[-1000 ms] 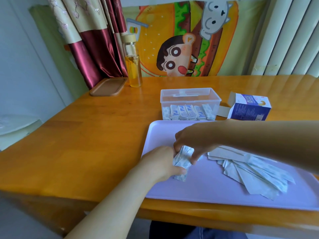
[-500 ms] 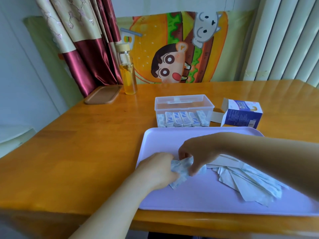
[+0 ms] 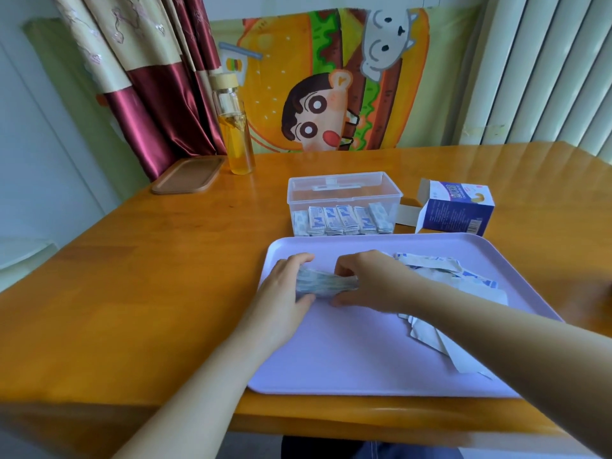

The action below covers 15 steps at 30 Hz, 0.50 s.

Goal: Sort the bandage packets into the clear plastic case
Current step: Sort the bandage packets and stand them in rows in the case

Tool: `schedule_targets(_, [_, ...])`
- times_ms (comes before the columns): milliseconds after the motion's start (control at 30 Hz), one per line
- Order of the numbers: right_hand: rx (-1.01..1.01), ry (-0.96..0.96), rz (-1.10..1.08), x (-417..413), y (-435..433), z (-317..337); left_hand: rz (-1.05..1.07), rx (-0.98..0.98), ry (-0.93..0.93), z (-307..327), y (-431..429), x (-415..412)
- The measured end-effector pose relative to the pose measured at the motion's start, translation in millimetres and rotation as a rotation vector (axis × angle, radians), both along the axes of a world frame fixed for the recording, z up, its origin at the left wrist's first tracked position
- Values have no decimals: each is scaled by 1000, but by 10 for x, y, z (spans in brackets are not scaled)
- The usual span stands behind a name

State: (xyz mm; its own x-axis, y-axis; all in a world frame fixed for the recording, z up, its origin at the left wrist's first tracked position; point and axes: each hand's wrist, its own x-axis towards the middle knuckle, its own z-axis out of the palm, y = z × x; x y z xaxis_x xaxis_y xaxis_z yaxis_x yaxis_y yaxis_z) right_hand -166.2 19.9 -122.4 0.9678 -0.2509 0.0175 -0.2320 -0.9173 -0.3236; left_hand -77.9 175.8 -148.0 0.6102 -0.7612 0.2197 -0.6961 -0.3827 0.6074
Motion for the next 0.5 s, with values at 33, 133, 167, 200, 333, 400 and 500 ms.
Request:
schedule_targets(33, [-2,10,1,-21,-4,19,-8,-4,-2,-4,8,-14])
schedule_targets(133, [56,17,21,-59,-20,60,-12,-2,-7,-13,-6,-38])
schedule_targets(167, [79,7,20,-56,-21,61,-18,4,-11,-15,-24,-50])
schedule_targets(200, [93,-3,16,-46,-21,55,-31,15,-17,-19,-51,-60])
schedule_targets(333, [114,-8,2,-41,-30,38,-70,67,-77,-35,-108,-76])
schedule_targets(400, [118,-8,-3,-66,-66,48,-57,94,-134,-42,-87,-47])
schedule_targets(500, [116,-19,-3,-105,-96,44,-37,174,-182,-65,-40,-30])
